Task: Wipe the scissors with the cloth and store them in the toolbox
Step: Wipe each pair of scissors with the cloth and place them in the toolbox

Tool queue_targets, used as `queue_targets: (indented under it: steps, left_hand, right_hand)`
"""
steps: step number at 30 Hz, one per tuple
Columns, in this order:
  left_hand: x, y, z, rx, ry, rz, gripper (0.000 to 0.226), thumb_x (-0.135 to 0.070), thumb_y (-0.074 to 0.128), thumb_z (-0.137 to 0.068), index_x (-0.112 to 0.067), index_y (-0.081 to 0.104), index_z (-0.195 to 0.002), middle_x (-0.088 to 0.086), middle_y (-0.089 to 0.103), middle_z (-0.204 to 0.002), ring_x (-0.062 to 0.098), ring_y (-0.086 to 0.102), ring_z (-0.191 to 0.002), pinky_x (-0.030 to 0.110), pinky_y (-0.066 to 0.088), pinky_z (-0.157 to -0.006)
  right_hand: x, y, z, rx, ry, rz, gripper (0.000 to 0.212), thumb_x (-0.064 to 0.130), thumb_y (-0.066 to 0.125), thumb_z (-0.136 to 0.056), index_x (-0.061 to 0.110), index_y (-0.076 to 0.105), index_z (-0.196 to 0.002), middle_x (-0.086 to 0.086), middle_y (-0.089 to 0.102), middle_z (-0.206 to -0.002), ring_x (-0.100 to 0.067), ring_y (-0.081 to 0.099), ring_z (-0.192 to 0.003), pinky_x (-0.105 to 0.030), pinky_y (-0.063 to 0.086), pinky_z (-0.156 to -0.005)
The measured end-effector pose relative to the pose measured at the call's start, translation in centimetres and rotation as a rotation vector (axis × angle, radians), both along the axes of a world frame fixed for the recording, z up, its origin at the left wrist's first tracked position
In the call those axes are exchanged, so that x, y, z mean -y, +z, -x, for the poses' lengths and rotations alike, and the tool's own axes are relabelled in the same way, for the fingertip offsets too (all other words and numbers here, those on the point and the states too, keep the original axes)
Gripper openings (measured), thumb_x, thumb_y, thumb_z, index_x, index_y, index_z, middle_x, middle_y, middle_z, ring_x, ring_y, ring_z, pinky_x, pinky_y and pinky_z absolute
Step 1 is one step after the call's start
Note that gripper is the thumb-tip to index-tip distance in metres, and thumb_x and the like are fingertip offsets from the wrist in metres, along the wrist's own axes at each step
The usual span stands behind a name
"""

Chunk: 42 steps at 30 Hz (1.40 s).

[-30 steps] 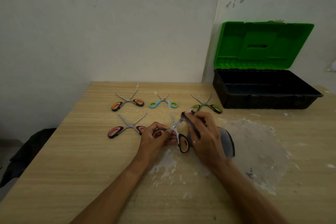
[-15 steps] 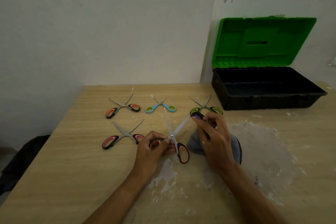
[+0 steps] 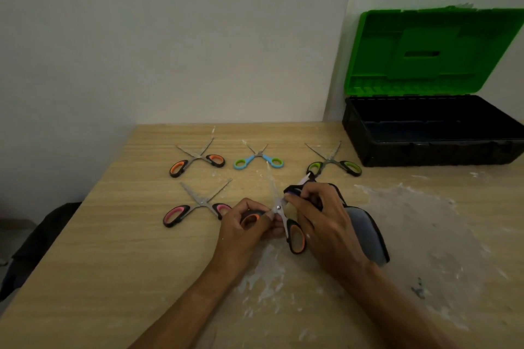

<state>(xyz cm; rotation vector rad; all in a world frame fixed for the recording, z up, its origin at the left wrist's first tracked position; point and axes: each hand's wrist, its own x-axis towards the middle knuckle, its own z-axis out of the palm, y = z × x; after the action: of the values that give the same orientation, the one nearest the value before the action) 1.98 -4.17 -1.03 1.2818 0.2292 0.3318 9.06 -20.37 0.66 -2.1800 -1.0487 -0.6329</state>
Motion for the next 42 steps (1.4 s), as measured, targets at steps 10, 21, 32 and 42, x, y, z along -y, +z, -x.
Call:
queue_targets:
  steps: [10,21,32,42]
  left_hand:
    - [0.3,0.3,-0.2,-0.033,-0.006,0.031,0.002,0.002,0.066,-0.093,0.004,0.064,-0.092,0.021,0.077,-0.085,0.026,0.077,-0.081,0.028,0.062,-0.069]
    - [-0.1,0.3,0.0,-0.039,0.02,0.126,0.003,-0.001,0.066,-0.094,-0.001,0.067,-0.091,0.022,0.077,-0.087,0.027,0.077,-0.083,0.029,0.062,-0.07]
    - [0.0,0.2,-0.2,-0.04,0.033,0.127,0.003,-0.001,0.067,-0.093,-0.002,0.067,-0.09,0.024,0.077,-0.088,0.03,0.077,-0.083,0.03,0.062,-0.07]
    - [0.1,0.4,0.0,-0.029,0.024,0.131,0.002,0.0,0.067,-0.093,0.002,0.065,-0.092,0.024,0.077,-0.087,0.029,0.077,-0.08,0.031,0.063,-0.069]
  right_hand:
    - [2.9,1.9,-3.4,-0.057,-0.278,-0.278,0.029,-0.005,0.063,-0.088,-0.002,0.063,-0.118,-0.017,0.053,-0.111,-0.005,0.044,-0.099,-0.015,0.045,-0.086]
    - [4.4,2.5,-3.6,-0.631,-0.218,-0.491,0.049,0.037,0.081,-0.074,0.024,0.059,-0.115,0.01,0.064,-0.11,-0.001,0.065,-0.097,-0.018,0.057,-0.079]
    - [7.3,5.7,-3.6,-1.016,-0.04,-0.378,0.049,0.061,0.066,-0.07,0.018,0.07,-0.093,-0.004,0.076,-0.083,-0.02,0.073,-0.079,-0.021,0.054,-0.06]
    - [7.0,5.5,-3.5,0.045,-0.522,-0.197,0.04,0.052,0.069,-0.077,0.012,0.071,-0.083,-0.006,0.055,-0.098,-0.024,0.046,-0.092,-0.035,0.039,-0.073]
